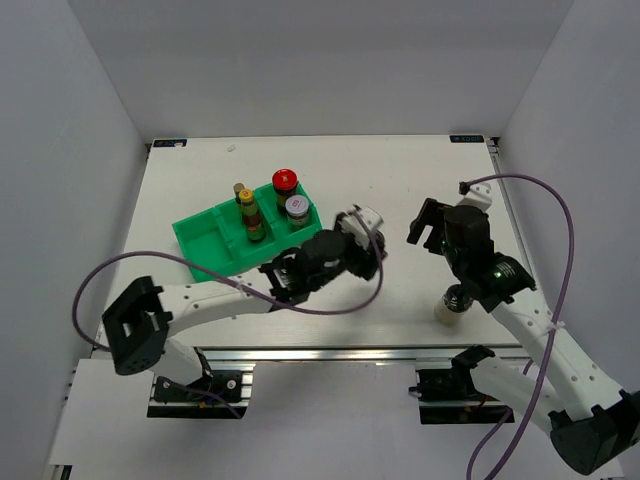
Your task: Organize the condiment bottles
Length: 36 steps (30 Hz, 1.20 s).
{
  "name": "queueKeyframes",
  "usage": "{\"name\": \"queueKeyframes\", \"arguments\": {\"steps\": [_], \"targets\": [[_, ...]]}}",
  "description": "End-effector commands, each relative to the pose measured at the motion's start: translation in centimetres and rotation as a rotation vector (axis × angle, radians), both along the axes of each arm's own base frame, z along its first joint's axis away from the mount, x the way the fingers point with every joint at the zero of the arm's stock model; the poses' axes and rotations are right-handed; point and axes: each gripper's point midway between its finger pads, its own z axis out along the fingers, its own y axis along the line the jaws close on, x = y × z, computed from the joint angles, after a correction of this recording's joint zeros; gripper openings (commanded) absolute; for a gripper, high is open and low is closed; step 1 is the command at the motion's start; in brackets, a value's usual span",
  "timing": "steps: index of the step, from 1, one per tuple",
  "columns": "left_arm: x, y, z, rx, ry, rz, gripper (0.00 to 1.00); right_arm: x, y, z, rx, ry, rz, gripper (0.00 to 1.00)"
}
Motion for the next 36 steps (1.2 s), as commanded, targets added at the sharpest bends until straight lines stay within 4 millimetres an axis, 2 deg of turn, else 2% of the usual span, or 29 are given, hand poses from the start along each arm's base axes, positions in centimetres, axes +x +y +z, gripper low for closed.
{"name": "queueKeyframes", "arguments": {"steps": [1, 2, 3, 4, 5, 6, 8, 9, 11, 12, 13, 14, 20, 23, 24, 25, 32, 36], "targets": [[5.1, 9.1, 0.3, 0.011, 0.062, 0.423, 0.52, 1.6, 1.1, 1.3, 0.022, -0.055, 0.029, 0.89], [5.6, 10.9, 1.0, -0.044, 0.106, 0.497, 0.52, 2.0, 1.4, 0.9, 0.011, -0.038, 0.031, 0.89], [7.0, 13.9, 0.6, -0.043, 0.135, 0.599, 0.52, 2.2, 1.5, 0.6, 0.006, -0.03, 0.035, 0.89], [7.3, 16.6, -0.1, -0.02, 0.157, 0.703, 0.51, 2.4, 1.8, -0.1, -0.004, -0.008, 0.043, 0.89], [7.4, 18.6, 0.9, -0.083, 0.167, 0.77, 0.5, 2.7, 1.9, -0.1, -0.006, -0.009, 0.046, 0.89], [7.9, 21.9, 0.2, -0.061, 0.152, 0.887, 0.5, 2.9, 2.0, -0.5, -0.01, -0.002, 0.048, 0.89], [7.8, 25.1, 1.0, -0.094, 0.148, 0.984, 0.5, 3.4, 2.3, -1.2, -0.023, 0.012, 0.055, 0.89], [8.3, 27.5, 1.3, -0.104, 0.147, 1.062, 0.5, 3.5, 2.4, -1.2, -0.025, 0.012, 0.056, 0.89], [8.3, 30.7, 1.3, -0.096, 0.141, 1.176, 0.5, 3.8, 2.6, -1.7, -0.031, 0.025, 0.059, 0.89], [8.3, 33.1, 1.4, -0.098, 0.143, 1.257, 0.49, 3.9, 2.5, -1.9, -0.031, 0.027, 0.057, 0.89], [8.5, 33.9, 1.5, -0.114, 0.15, 1.281, 0.49, 4.0, 2.6, -2.0, -0.034, 0.03, 0.063, 0.89], [8.7, 35.6, 1.6, -0.123, 0.148, 1.331, 0.49, 4.1, 2.6, -2.0, -0.032, 0.025, 0.062, 0.89], [9.3, 40.3, 1.4, -0.125, 0.146, 1.487, 0.49, 4.6, 2.1, -2.2, -0.04, 0.028, 0.053, 0.89], [10.2, 42.4, 0.2, -0.125, 0.166, 1.544, 0.49, 4.8, 2.0, -2.6, -0.04, 0.042, 0.052, 0.89], [10.7, 42.8, -0.1, -0.138, 0.167, 1.556, 0.49, 4.8, 1.9, -2.9, -0.042, 0.049, 0.052, 0.89], [11.1, 43.0, -1.2, -0.12, 0.184, 1.56, 0.49, 4.8, 1.8, -3.2, -0.045, 0.058, 0.051, 0.89], [13.4, 45.6, -2.6, -0.096, 0.14, 1.647, 0.5, 4.2, 0.5, -4.6, -0.057, 0.097, 0.02, 0.89], [14.9, 45.5, -3.6, -0.156, 0.124, 1.606, 0.51, 3.7, 0.0, -5.1, -0.053, 0.109, 0.008, 0.89]]}}
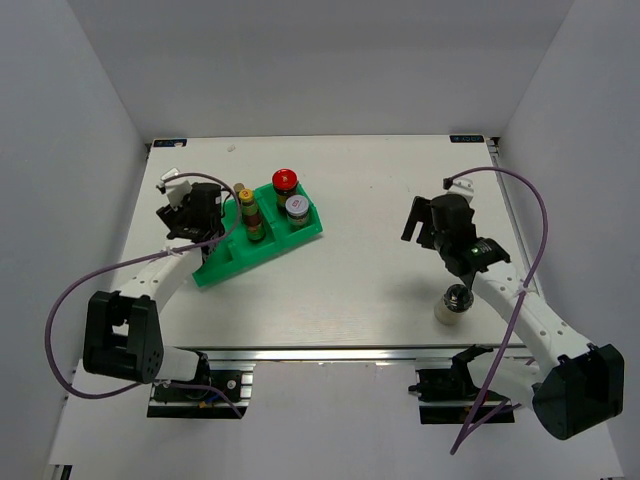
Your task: Organize the condiment bottles
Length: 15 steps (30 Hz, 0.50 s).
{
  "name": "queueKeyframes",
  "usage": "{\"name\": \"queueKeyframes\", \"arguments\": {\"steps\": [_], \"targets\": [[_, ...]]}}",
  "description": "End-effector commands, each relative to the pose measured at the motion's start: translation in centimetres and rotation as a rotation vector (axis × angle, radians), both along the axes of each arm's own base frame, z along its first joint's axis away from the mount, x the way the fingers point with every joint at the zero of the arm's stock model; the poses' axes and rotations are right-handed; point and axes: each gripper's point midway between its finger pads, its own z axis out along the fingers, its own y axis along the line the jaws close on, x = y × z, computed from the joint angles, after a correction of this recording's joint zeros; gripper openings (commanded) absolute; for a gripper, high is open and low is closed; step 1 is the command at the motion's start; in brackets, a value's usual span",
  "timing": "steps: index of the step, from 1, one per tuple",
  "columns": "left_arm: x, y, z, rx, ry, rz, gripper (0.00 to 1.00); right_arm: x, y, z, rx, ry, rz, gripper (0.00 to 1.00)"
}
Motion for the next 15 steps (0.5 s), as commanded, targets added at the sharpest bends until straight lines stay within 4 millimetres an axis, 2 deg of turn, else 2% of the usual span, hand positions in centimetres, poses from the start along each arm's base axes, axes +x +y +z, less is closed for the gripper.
{"name": "queueKeyframes", "arguments": {"steps": [1, 11, 15], "targets": [[1.7, 0.4, 1.5, -0.017, -0.124, -0.002, 0.51, -0.2, -0.4, 0.2, 0.01, -0.013, -0.011, 0.89], [2.8, 0.4, -1.1, -0.005, -0.126, -0.008, 0.58, -3.0, -3.0, -1.6, -0.048, 0.072, -0.092, 0.89], [2.9, 0.4, -2.1, -0.009, -0.106, 0.004, 0.65, -4.1, -3.8, -2.3, -0.074, 0.098, -0.105, 0.89]]}}
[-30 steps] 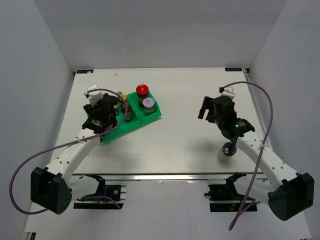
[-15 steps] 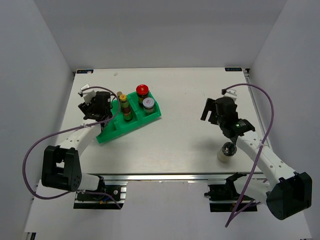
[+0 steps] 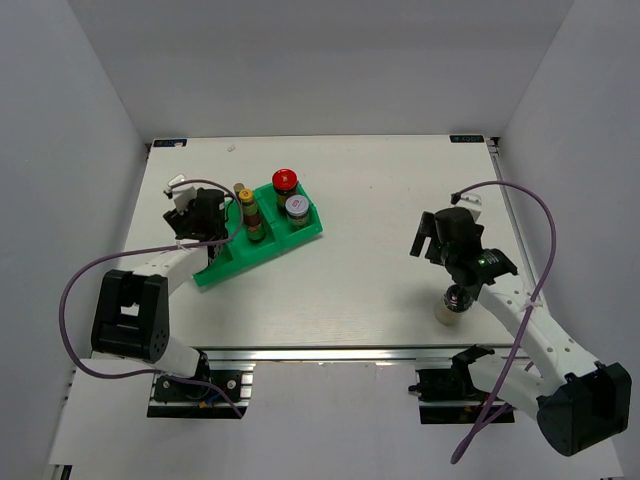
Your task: Organize the condiment bottles
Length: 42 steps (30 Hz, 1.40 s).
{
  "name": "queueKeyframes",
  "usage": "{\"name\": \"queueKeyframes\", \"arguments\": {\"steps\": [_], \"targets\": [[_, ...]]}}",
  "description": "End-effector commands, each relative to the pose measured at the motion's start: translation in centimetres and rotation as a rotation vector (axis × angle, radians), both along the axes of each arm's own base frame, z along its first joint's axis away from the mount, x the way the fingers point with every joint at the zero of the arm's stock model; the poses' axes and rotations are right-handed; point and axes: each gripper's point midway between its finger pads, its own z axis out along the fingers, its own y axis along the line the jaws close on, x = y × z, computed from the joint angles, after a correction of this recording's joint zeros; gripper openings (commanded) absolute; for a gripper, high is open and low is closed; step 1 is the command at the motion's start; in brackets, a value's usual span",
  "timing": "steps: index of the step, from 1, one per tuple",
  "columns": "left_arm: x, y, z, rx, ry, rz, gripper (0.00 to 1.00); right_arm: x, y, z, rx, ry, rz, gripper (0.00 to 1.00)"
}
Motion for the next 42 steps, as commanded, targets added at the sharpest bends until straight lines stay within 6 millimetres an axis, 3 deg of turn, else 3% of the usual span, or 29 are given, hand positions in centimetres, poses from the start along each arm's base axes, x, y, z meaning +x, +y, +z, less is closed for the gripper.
{"name": "queueKeyframes", "arguments": {"steps": [1, 3, 4, 9, 14, 24, 29, 34, 39, 42], "targets": [[1.0, 0.2, 1.3, -0.013, -0.066, 0.025, 0.68, -1.4, -1.5, -0.5, -0.033, 0.03, -0.052, 0.89], [1.0, 0.2, 1.1, -0.012, -0.058, 0.027, 0.76, -1.8, -1.7, -0.4, -0.031, 0.033, -0.054, 0.89], [1.0, 0.1, 1.1, -0.016, -0.06, 0.026, 0.85, -2.2, -1.8, -0.4, -0.035, 0.042, -0.053, 0.89], [0.5, 0.0, 0.8, -0.04, -0.038, 0.041, 0.98, -2.8, -1.9, 1.3, -0.01, 0.009, -0.05, 0.89], [-0.3, 0.0, 0.8, -0.063, -0.004, 0.048, 0.98, -4.3, -2.2, 2.2, 0.005, 0.041, -0.056, 0.89], [0.4, -0.6, 6.4, -0.067, -0.055, 0.002, 0.98, -6.7, -2.8, 6.0, 0.02, 0.048, -0.037, 0.89], [-0.5, -0.7, 10.2, -0.081, -0.059, -0.016, 0.98, -10.2, -3.5, 4.3, 0.012, 0.209, -0.066, 0.89], [-2.3, -2.2, 12.2, -0.136, -0.061, -0.12, 0.98, -13.1, -5.1, 2.6, -0.032, 0.338, -0.149, 0.89], [-4.1, -4.4, 12.4, -0.2, -0.102, -0.267, 0.98, -13.9, -4.2, -0.5, -0.025, 0.44, -0.115, 0.89], [-4.8, -4.4, 12.2, -0.205, -0.117, -0.283, 0.98, -13.0, -3.9, -1.5, -0.016, 0.418, -0.121, 0.89]]}}
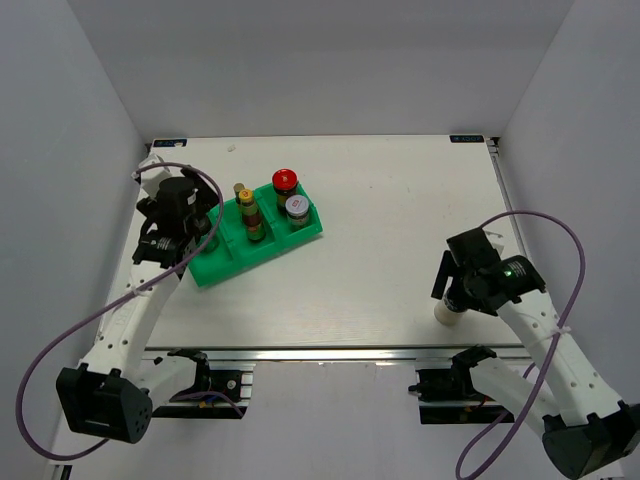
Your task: Organize the condiment bottles
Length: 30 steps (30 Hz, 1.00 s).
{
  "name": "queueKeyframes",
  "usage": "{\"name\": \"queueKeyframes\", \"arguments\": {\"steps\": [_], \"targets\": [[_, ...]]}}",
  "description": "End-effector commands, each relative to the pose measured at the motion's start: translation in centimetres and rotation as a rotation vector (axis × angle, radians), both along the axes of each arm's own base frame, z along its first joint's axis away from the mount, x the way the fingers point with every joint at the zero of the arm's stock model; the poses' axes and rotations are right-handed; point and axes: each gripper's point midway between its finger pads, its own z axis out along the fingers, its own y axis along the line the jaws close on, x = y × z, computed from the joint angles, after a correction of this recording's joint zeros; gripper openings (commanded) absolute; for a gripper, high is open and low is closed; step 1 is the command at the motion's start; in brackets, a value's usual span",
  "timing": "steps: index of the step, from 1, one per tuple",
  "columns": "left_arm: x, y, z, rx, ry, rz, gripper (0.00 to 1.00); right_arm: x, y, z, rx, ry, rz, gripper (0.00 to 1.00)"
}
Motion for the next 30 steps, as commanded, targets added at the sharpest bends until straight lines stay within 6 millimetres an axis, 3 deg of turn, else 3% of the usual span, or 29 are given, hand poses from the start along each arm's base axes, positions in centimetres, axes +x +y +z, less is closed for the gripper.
{"name": "queueKeyframes", "arguments": {"steps": [1, 7, 25, 28, 30], "targets": [[-0.9, -1.0, -1.3, -0.012, 0.03, -0.078, 0.98, 0.5, 0.4, -1.2, 0.021, -0.002, -0.026, 0.89], [-1.1, -0.8, -1.6, -0.008, 0.046, -0.069, 0.98, 1.2, 0.2, -3.2, -0.015, 0.026, -0.041, 0.89], [-1.7, -0.4, -1.5, -0.003, 0.021, -0.049, 0.98, 3.4, -1.8, -6.3, -0.03, 0.064, -0.154, 0.89], [-1.9, -0.2, -1.4, 0.001, 0.02, -0.041, 0.98, 3.5, -1.5, -6.3, -0.007, 0.048, -0.139, 0.84], [-2.0, -0.1, -1.2, -0.001, 0.013, -0.036, 0.98, 3.4, -1.2, -6.3, 0.011, 0.044, -0.126, 0.75]]}}
